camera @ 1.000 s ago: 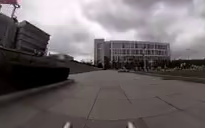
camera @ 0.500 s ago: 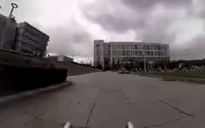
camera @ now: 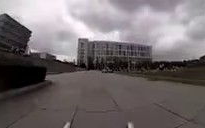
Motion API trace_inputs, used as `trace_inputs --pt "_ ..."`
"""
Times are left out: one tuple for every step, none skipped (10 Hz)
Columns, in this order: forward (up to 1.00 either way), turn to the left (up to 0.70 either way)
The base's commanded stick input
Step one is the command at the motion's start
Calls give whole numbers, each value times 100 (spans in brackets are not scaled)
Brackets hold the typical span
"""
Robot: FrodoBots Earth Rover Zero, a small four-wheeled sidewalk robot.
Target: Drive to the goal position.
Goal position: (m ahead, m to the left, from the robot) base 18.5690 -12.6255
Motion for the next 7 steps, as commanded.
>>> trace_inputs --pt "85 1" --pt "85 1" --pt "85 1" --pt "85 1" --pt "85 1" --pt "85 1" --pt "85 1"
